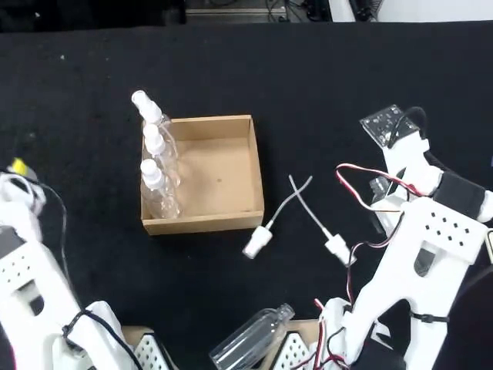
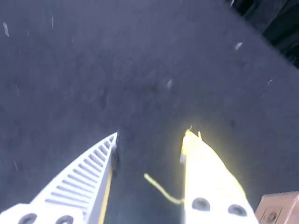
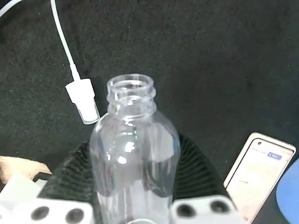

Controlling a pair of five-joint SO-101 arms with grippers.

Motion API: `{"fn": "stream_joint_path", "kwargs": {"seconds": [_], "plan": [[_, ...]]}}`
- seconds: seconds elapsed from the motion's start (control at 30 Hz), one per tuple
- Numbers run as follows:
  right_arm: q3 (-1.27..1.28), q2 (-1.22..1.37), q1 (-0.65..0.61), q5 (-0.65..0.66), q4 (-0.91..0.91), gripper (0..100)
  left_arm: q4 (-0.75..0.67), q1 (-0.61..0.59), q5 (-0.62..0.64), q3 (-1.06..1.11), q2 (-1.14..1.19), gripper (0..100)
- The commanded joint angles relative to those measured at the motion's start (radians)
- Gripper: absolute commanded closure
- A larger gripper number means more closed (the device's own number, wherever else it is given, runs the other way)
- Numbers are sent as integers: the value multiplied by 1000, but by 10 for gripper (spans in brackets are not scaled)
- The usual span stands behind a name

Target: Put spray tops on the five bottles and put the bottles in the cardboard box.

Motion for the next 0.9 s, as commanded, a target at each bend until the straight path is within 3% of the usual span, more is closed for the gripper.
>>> {"fn": "stream_joint_path", "kwargs": {"seconds": [0.0, 0.13, 0.3, 0.53, 0.87], "plan": [[-13, -56, 77, -2, -21, 988, 133, 67, -157, -321, -15, 801], [-8, -48, 161, -5, -101, 988, 282, 185, -245, -552, -14, 801], [-12, -51, 265, -8, -141, 988, 431, 484, -330, -759, -12, 801], [-13, -47, 393, -58, -221, 988, 463, 926, -374, -737, 81, 801], [-73, 76, 582, -49, -333, 988, 456, 1345, -376, -657, 388, 801]]}}
